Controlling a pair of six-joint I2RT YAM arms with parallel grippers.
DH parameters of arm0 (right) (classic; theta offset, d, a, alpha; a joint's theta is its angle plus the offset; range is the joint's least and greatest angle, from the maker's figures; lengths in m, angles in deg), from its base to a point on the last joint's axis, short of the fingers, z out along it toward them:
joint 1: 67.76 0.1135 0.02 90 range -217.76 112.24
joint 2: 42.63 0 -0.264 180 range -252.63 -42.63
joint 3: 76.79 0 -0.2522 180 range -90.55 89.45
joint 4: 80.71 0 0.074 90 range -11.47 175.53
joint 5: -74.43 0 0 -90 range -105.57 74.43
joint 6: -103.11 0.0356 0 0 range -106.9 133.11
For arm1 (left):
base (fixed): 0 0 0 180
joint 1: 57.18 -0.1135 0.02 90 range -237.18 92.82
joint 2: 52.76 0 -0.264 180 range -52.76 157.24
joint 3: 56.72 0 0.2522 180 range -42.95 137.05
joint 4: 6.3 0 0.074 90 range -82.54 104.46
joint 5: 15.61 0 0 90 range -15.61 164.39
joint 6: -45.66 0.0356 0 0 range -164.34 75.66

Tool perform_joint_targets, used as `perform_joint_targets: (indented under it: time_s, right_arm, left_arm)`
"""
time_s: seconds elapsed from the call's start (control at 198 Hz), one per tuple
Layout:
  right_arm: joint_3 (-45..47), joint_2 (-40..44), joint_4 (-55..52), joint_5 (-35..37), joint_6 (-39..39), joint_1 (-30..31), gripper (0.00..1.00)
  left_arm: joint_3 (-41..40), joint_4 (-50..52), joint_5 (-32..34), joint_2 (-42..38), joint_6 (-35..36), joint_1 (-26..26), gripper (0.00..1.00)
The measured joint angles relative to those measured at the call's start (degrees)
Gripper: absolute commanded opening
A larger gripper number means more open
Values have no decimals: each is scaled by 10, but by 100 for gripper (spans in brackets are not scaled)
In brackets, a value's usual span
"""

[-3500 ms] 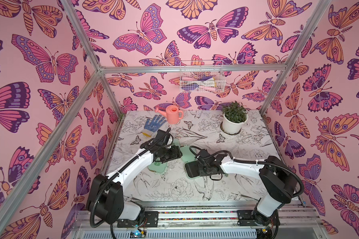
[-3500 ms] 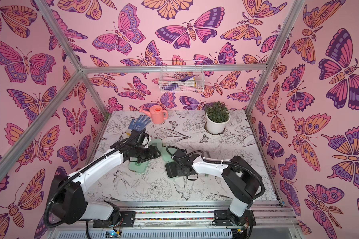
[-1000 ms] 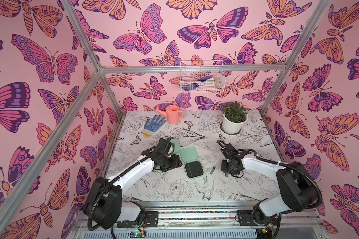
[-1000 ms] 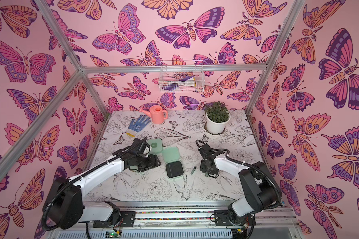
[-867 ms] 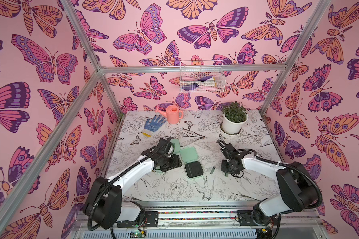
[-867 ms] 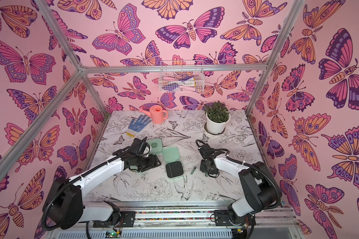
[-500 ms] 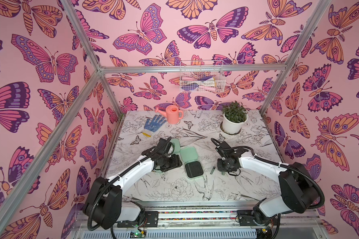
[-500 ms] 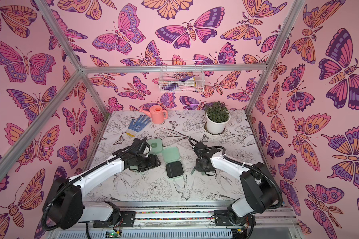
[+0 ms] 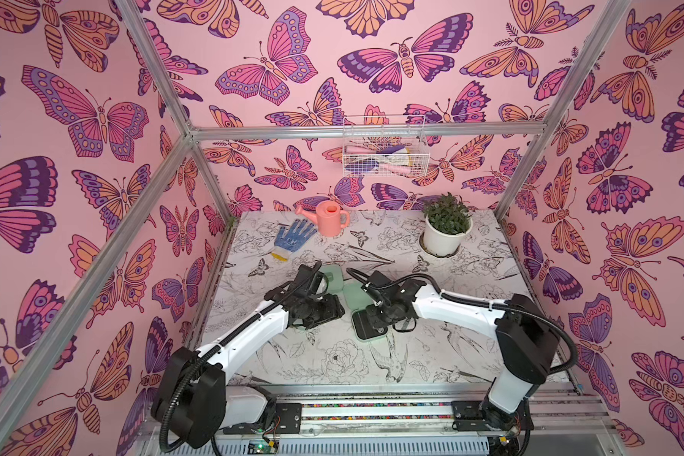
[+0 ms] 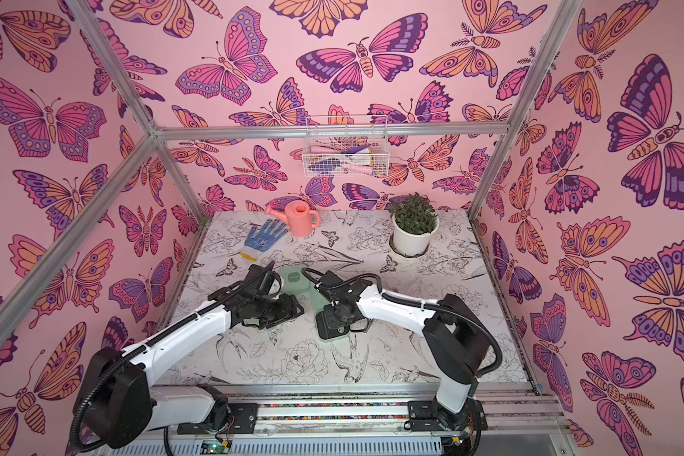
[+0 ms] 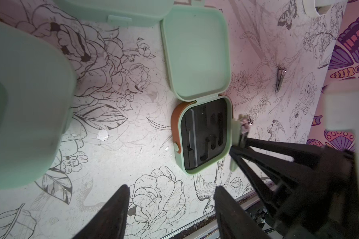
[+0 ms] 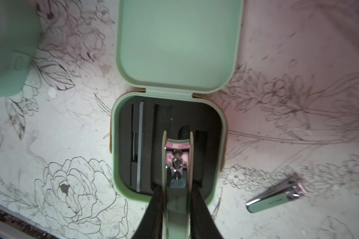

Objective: Organize nail clipper sets
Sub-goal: Place the nail clipper in the storage box.

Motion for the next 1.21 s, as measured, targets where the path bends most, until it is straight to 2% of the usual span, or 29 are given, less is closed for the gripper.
perform_joint_targets:
  time_s: [0.217, 1.213]
  right_arm:
    - [-15, -43, 7, -8, 18, 20, 19]
    - [-45, -77, 12, 14, 61, 22, 18]
  left_arm:
    - [-1, 0, 0, -3, 0, -5, 67]
    - [-11, 0, -7, -3, 0, -25, 67]
